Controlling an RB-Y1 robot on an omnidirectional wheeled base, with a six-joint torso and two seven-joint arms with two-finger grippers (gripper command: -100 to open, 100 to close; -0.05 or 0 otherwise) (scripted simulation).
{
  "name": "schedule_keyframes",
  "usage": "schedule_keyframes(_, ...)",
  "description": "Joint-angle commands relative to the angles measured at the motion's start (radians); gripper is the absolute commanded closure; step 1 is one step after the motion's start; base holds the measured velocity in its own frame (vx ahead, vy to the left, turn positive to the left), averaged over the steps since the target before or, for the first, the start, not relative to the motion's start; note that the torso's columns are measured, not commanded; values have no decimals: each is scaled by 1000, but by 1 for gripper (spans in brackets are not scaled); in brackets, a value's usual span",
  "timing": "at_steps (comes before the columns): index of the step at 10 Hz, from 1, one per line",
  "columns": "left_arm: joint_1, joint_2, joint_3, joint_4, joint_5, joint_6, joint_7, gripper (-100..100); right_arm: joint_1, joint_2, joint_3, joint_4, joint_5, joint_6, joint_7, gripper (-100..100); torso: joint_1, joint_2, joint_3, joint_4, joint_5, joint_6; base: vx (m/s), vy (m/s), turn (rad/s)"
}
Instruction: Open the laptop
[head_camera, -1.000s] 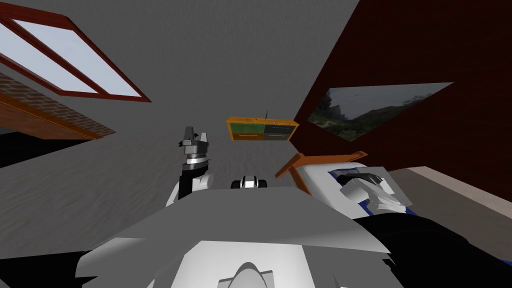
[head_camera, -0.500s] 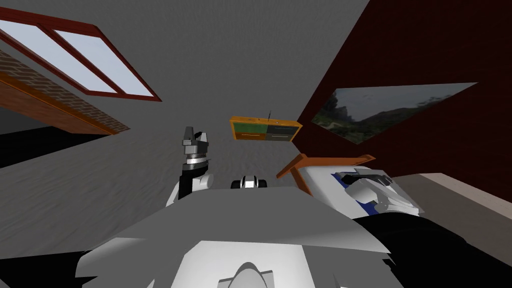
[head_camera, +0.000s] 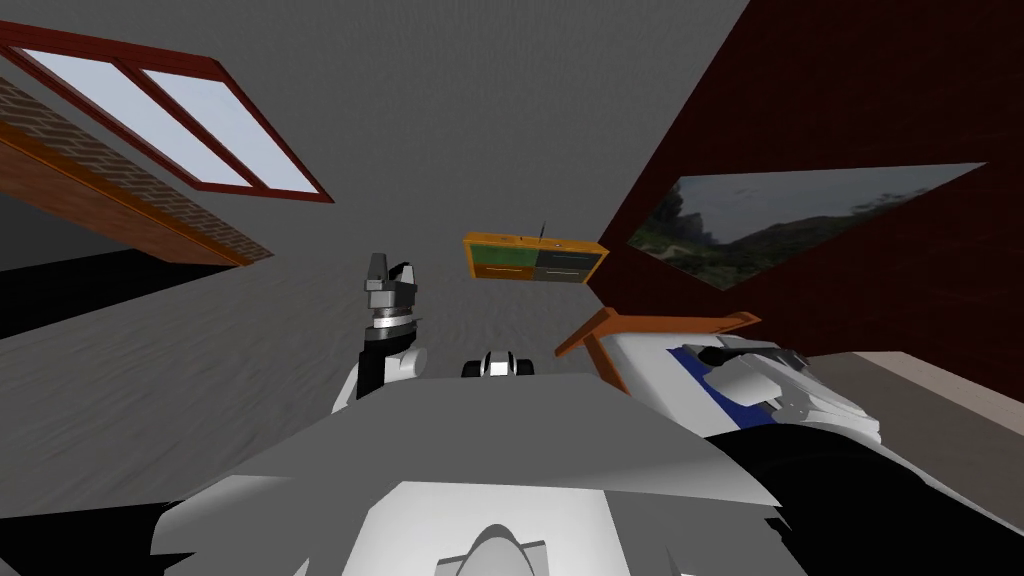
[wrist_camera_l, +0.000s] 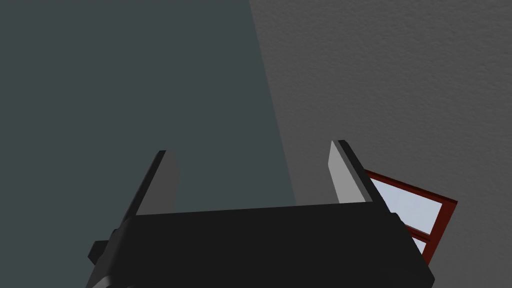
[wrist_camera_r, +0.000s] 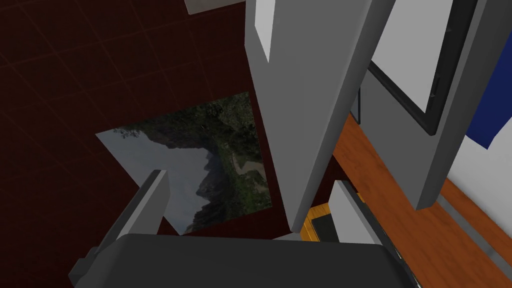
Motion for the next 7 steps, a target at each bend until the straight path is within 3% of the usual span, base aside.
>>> schedule_keyframes(1,0,0,0,0,0,0,0,0,4,-14,-7,1,-22,2,10,-100,0,0,0,0,0,0,-14,7,8)
schedule_keyframes(2,0,0,0,0,0,0,0,0,4,-15,-7,1,-24,3,12,0,-1,-1,0,0,-1,0,0,0,0)
schedule_keyframes(7,0,0,0,0,0,0,0,0,5,-12,-4,1,-25,2,12,0,-1,-1,0,0,-1,0,0,0,0)
